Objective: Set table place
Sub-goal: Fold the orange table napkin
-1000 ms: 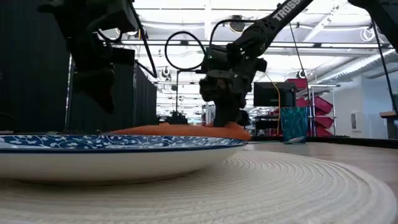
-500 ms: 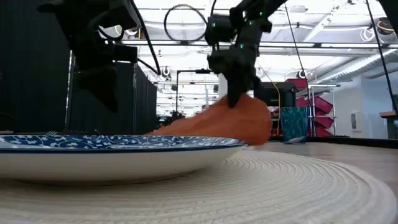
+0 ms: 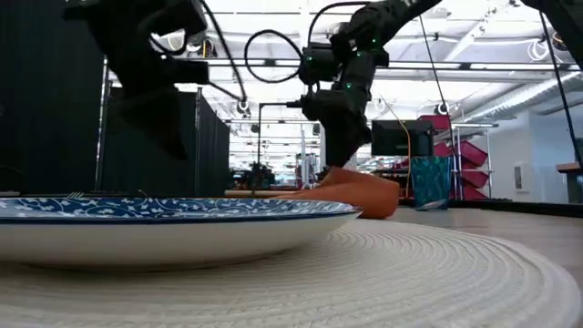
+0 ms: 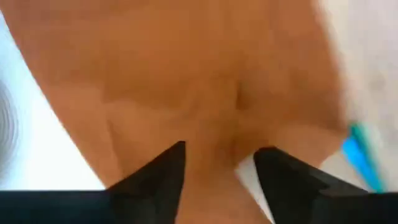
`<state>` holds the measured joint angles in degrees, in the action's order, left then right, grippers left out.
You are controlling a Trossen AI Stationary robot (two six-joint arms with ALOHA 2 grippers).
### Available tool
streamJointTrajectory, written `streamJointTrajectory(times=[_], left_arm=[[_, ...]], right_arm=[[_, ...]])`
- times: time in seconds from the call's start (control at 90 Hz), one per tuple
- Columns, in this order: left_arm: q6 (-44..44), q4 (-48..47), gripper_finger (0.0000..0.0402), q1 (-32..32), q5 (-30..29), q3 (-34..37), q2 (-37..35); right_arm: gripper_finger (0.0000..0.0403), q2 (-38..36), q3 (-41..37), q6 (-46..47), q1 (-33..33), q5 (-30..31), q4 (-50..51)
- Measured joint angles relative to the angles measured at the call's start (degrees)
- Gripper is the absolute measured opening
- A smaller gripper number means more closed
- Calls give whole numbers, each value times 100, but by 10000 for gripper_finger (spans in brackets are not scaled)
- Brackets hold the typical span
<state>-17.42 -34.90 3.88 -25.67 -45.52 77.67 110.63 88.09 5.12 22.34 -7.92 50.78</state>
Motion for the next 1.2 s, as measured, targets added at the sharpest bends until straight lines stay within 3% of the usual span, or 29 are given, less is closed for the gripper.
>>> streamJointTrajectory(times=[0.078, 0.2, 0.478, 0.656, 1.2], left_arm=[[17, 44, 111, -1, 30, -4, 0], [-148, -190, 111, -27, 37, -4, 0], [-40, -203, 111, -99, 0, -4, 0], [26, -207, 111, -170, -13, -4, 0], [44, -529, 111, -162, -13, -4, 0]], right_arm=[[234, -2, 210, -50, 160, 207, 224], [251, -15, 140, -261, 322, -68, 772], [229, -2, -253, -328, 393, -172, 557], [224, -4, -253, -288, 238, -703, 791], [217, 0, -868, -446, 129, -735, 295]])
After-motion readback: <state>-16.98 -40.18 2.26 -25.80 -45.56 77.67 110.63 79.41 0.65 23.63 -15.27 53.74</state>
